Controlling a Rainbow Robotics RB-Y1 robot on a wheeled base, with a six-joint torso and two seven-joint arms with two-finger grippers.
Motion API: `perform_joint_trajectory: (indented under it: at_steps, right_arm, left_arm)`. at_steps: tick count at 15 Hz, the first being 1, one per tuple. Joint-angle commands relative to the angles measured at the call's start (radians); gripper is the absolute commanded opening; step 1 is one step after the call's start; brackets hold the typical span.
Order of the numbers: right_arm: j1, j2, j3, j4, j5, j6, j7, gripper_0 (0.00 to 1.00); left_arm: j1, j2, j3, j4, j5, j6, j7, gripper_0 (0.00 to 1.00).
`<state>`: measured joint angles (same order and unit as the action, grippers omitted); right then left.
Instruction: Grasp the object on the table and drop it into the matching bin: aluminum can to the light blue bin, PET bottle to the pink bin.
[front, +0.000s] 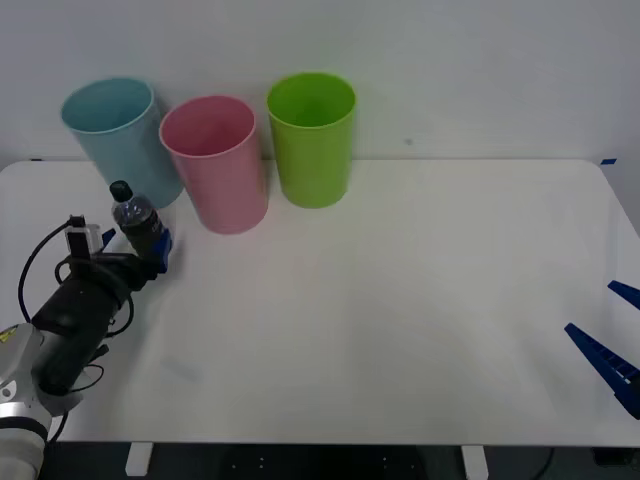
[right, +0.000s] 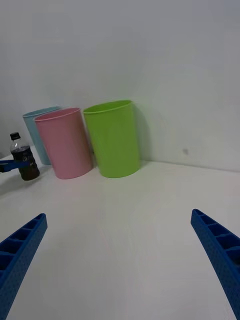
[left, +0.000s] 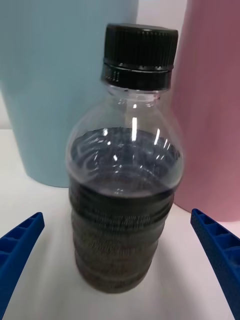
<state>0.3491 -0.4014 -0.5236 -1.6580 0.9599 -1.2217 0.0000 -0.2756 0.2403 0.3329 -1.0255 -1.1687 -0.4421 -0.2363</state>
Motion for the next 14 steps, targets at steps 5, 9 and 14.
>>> perform_joint_trajectory:
  at_steps: [5,9,14]
  right_arm:
    - [0.000,0.000,0.000,0.000,0.000,0.000,0.000,1.00]
    - [0.000,0.000,0.000,0.000,0.000,0.000,0.000,1.00]
    - [0.000,0.000,0.000,0.000,0.000,0.000,0.000,1.00]
  left_arm:
    - [-0.073,-0.021,0.005,0.056,-0.051,0.043,0.000,1.00]
    - [-0.076,-0.024,0.003,0.056,-0.057,0.045,0.000,1.00]
    - [-0.076,-0.024,0.005,0.056,-0.054,0.046,0.000,0.00]
